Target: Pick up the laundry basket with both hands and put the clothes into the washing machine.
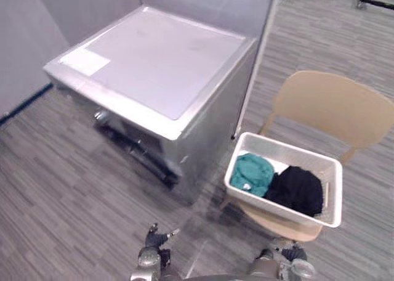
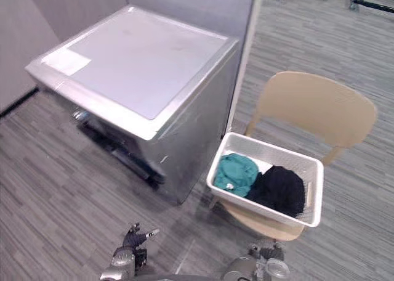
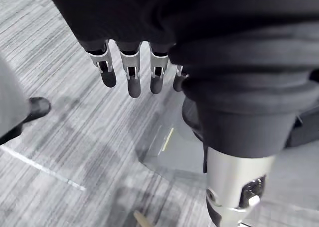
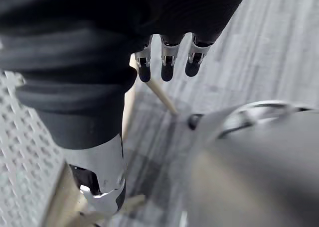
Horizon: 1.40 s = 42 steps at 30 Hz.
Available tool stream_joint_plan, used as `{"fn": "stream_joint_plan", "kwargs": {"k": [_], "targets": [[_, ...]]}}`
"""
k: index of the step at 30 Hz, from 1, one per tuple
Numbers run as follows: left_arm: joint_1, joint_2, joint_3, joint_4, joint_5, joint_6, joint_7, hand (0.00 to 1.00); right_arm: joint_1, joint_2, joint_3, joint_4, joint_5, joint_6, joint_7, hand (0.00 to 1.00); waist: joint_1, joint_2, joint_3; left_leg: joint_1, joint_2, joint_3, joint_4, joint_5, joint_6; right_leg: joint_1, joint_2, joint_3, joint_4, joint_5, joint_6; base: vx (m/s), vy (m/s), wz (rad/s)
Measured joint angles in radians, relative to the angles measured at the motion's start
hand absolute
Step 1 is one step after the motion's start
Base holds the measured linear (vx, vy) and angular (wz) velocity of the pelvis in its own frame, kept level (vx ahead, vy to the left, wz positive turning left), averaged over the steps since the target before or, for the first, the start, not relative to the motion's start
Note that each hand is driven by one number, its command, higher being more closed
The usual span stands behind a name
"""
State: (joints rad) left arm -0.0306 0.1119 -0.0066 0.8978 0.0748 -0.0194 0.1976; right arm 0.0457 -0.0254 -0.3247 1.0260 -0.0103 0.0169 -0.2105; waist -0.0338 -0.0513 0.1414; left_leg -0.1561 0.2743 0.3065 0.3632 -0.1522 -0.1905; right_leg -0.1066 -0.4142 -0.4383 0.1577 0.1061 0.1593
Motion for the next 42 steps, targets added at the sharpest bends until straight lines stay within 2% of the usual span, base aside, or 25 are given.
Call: {"fn": "stream_joint_plan", "kwargs": {"k": [1,2,3,4,5,6,7,8,9,10,11,13,14,15,16,18,20,22,24,27,29,36,39,42], "targets": [[0.004,0.018,0.000,0.000,0.007,-0.001,0.001,0.00,-0.001,0.002,0.006,0.000,0.000,0.001,0.000,0.00,0.006,-0.002,0.001,0.001,-0.003,0.000,0.012,-0.001,0.003,0.008,0.002,0.001,0.006,0.011,-0.016,0.07,0.271,0.15],[0.012,0.044,0.001,0.000,0.015,-0.006,0.002,0.00,-0.003,0.001,0.014,-0.001,0.000,0.001,0.000,0.00,0.019,0.004,0.005,0.015,-0.006,0.000,0.026,-0.006,0.012,0.004,0.001,0.008,0.050,0.032,-0.072,0.04,0.215,0.03],[0.024,0.061,0.003,-0.001,0.015,-0.012,0.005,0.00,-0.013,-0.006,0.026,-0.007,0.000,-0.002,0.000,0.00,0.023,0.018,0.015,0.039,-0.007,-0.005,0.013,-0.016,0.029,-0.024,0.009,0.070,0.146,0.000,-0.158,0.02,0.228,0.13],[0.030,0.066,0.011,0.000,0.015,-0.014,0.005,0.00,-0.020,-0.008,0.045,-0.010,-0.001,-0.002,-0.001,0.00,0.020,0.020,0.016,0.049,-0.011,-0.009,-0.006,-0.017,0.032,-0.048,0.022,0.126,0.214,-0.068,-0.144,-0.01,0.106,0.44],[0.036,0.072,0.019,0.004,0.014,-0.015,0.008,0.00,-0.027,-0.009,0.084,-0.020,-0.002,-0.006,0.000,0.00,0.015,0.018,0.018,0.065,-0.025,-0.030,-0.059,-0.024,0.044,-0.101,0.094,0.237,0.365,-0.194,-0.081,-0.01,0.051,0.59],[0.034,0.073,0.018,0.011,0.013,-0.015,0.011,0.00,-0.034,-0.007,0.103,-0.023,-0.003,-0.010,0.000,0.00,0.014,0.013,0.022,0.066,-0.034,-0.046,-0.071,-0.019,0.047,-0.111,0.125,0.258,0.405,-0.253,-0.095,-0.01,-0.040,0.77],[0.038,0.058,0.018,0.023,0.013,-0.013,0.022,0.00,-0.041,-0.007,0.136,-0.026,-0.004,-0.011,0.000,0.00,0.016,0.016,0.030,0.066,-0.050,-0.070,-0.083,-0.006,0.043,-0.110,0.182,0.290,0.412,-0.337,-0.110,-0.03,-0.086,0.63],[0.057,0.040,0.018,0.029,0.013,-0.012,0.022,0.00,-0.052,-0.003,0.161,-0.042,-0.008,-0.015,0.000,0.00,0.019,0.028,0.041,0.060,-0.059,-0.093,-0.083,-0.002,0.037,-0.077,0.225,0.334,0.360,-0.400,-0.090,-0.04,-0.106,0.61],[0.060,0.037,0.019,0.034,0.013,-0.012,0.022,0.00,-0.061,-0.002,0.175,-0.048,-0.010,-0.018,0.000,0.00,0.017,0.028,0.046,0.055,-0.067,-0.114,-0.083,0.002,0.033,-0.046,0.237,0.363,0.323,-0.436,-0.048,-0.05,-0.130,0.77],[0.057,0.010,0.015,0.037,0.012,-0.010,0.022,0.00,-0.076,-0.004,0.190,-0.063,-0.012,-0.018,0.000,0.00,0.013,0.050,0.076,0.060,-0.073,-0.156,-0.106,0.031,0.044,-0.018,0.256,0.358,0.316,-0.432,-0.060,-0.07,-0.139,0.77],[0.063,-0.014,0.018,0.036,0.012,-0.010,0.022,0.00,-0.084,-0.002,0.209,-0.074,-0.016,-0.018,-0.001,0.00,0.018,0.051,0.088,0.057,-0.086,-0.172,-0.143,0.053,0.067,-0.030,0.253,0.356,0.333,-0.436,-0.065,-0.08,-0.136,0.76],[0.080,-0.047,0.042,0.003,0.007,-0.014,0.024,0.00,-0.090,0.003,0.273,-0.158,-0.021,-0.017,-0.001,0.00,0.019,0.065,0.098,0.035,-0.104,-0.223,-0.179,0.117,0.074,-0.056,0.247,0.351,0.383,-0.456,-0.081,-0.06,-0.162,0.80],[0.082,-0.055,0.055,-0.002,0.007,-0.014,0.026,0.00,-0.091,0.004,0.292,-0.178,-0.021,-0.018,-0.001,0.00,0.022,0.062,0.100,0.027,-0.104,-0.231,-0.189,0.134,0.076,-0.056,0.245,0.331,0.382,-0.457,-0.082,-0.04,-0.199,0.94],[0.082,-0.064,0.058,-0.012,0.006,-0.020,0.030,0.00,-0.104,0.010,0.323,-0.209,-0.020,-0.022,-0.002,0.00,0.028,0.057,0.102,0.023,-0.106,-0.233,-0.219,0.163,0.105,-0.053,0.241,0.300,0.377,-0.457,-0.083,-0.05,-0.147,0.61],[0.084,-0.070,0.059,-0.019,0.007,-0.023,0.030,0.00,-0.111,0.014,0.335,-0.226,-0.019,-0.025,-0.002,0.00,0.030,0.055,0.104,0.019,-0.106,-0.234,-0.229,0.174,0.110,-0.053,0.241,0.288,0.377,-0.457,-0.083,-0.05,-0.101,0.75],[0.085,-0.081,0.060,-0.050,0.005,-0.032,0.040,0.00,-0.142,0.022,0.399,-0.279,-0.016,-0.045,-0.003,0.00,0.053,0.054,0.104,-0.001,-0.109,-0.248,-0.262,0.218,0.107,-0.052,0.236,0.242,0.373,-0.457,-0.083,-0.05,-0.054,0.60],[0.091,-0.088,0.066,-0.069,0.003,-0.035,0.047,0.00,-0.177,0.031,0.455,-0.321,-0.003,-0.052,-0.003,0.00,0.057,0.055,0.104,-0.024,-0.119,-0.250,-0.264,0.240,0.104,-0.054,0.224,0.216,0.368,-0.457,-0.083,-0.05,0.025,0.45],[0.096,-0.092,0.068,-0.085,-0.004,-0.036,0.050,0.00,-0.206,0.046,0.507,-0.384,0.000,-0.057,-0.005,0.00,0.070,0.061,0.108,-0.039,-0.127,-0.250,-0.263,0.240,0.103,-0.058,0.214,0.200,0.365,-0.459,-0.079,-0.06,0.080,0.37],[0.099,-0.099,0.067,-0.107,-0.004,-0.037,0.058,0.00,-0.251,0.053,0.548,-0.447,-0.002,-0.080,-0.008,0.00,0.081,0.063,0.112,-0.063,-0.145,-0.251,-0.260,0.240,0.103,-0.075,0.192,0.185,0.374,-0.469,-0.072,-0.06,0.087,0.35],[0.099,-0.100,0.066,-0.133,-0.005,-0.046,0.067,0.00,-0.308,0.046,0.539,-0.525,-0.020,-0.083,-0.036,0.00,0.104,0.065,0.134,-0.098,-0.163,-0.252,-0.258,0.241,0.102,-0.103,0.171,0.174,0.386,-0.469,-0.069,-0.06,0.084,0.22],[0.098,-0.099,0.064,-0.142,-0.018,-0.051,0.068,0.00,-0.341,0.044,0.509,-0.549,-0.022,-0.083,-0.061,0.00,0.105,0.062,0.151,-0.119,-0.175,-0.264,-0.257,0.247,0.093,-0.118,0.158,0.167,0.394,-0.468,-0.067,-0.04,0.042,0.17],[0.078,-0.080,0.037,-0.166,-0.036,-0.065,0.069,0.00,-0.507,-0.029,0.398,-0.559,-0.031,-0.073,-0.125,0.00,0.106,0.063,0.218,-0.175,-0.186,-0.268,-0.257,0.253,0.091,-0.168,0.148,0.170,0.397,-0.452,-0.051,-0.01,0.007,0.04],[0.047,-0.072,-0.001,-0.172,-0.044,-0.066,0.070,0.00,-0.627,-0.090,0.412,-0.488,-0.030,-0.070,-0.128,0.00,0.110,0.070,0.240,-0.205,-0.180,-0.272,-0.260,0.259,0.091,-0.199,0.156,0.178,0.394,-0.442,-0.051,0.02,-0.052,-0.01],[0.018,-0.078,-0.025,-0.180,-0.066,-0.074,0.069,0.00,-0.700,-0.082,0.415,-0.435,-0.005,-0.068,-0.137,0.00,0.123,0.078,0.260,-0.222,-0.169,-0.276,-0.266,0.272,0.084,-0.212,0.173,0.193,0.367,-0.423,-0.053,0.02,-0.043,-0.09]]}}
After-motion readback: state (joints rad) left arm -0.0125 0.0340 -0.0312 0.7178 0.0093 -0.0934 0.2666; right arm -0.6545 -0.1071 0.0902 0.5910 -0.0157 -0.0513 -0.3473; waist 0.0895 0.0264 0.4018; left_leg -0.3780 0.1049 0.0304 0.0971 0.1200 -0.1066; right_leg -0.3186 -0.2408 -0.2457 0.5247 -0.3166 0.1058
